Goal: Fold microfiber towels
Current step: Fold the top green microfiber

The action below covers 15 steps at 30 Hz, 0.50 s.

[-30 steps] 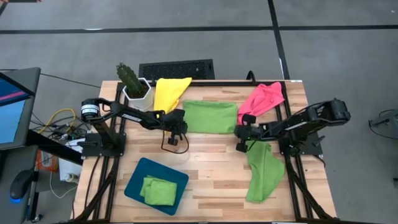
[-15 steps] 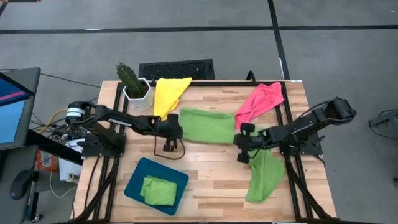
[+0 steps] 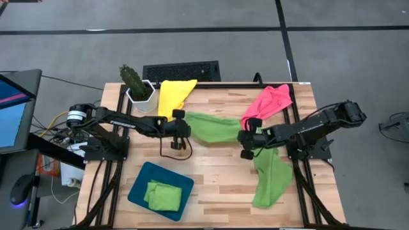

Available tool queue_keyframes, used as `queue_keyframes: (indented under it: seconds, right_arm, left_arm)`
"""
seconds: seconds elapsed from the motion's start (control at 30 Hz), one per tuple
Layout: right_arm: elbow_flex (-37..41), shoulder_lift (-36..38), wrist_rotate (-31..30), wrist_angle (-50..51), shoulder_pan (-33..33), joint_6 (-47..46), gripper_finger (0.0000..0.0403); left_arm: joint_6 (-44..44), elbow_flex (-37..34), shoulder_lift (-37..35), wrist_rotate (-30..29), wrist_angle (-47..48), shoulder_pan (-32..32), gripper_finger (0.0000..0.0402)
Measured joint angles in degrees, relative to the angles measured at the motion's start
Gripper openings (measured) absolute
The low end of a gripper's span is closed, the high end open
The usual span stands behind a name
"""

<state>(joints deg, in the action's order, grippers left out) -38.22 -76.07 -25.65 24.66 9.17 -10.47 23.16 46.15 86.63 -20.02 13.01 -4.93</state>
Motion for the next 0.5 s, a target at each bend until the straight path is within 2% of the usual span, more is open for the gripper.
queue_keyframes:
  seconds: [0.23, 0.4, 0.5]
  right_arm:
    - [0.02, 0.00, 0.00, 0.20, -7.10, 4.55, 0.0002]
    - [0.02, 0.00, 0.04, -0.06, -12.24, 6.76, 0.0003]
    - [0.02, 0.00, 0.29, -0.51, -14.90, 7.67, 0.0003]
  left_arm:
    - [3.20, 0.00, 0.00, 0.55, -1.07, -6.51, 0.0002]
    - [5.54, -0.02, 0.84, 7.35, -3.90, -11.17, 0.0002]
    - [6.99, 0.07, 2.12, 7.85, -5.63, -13.33, 0.0002]
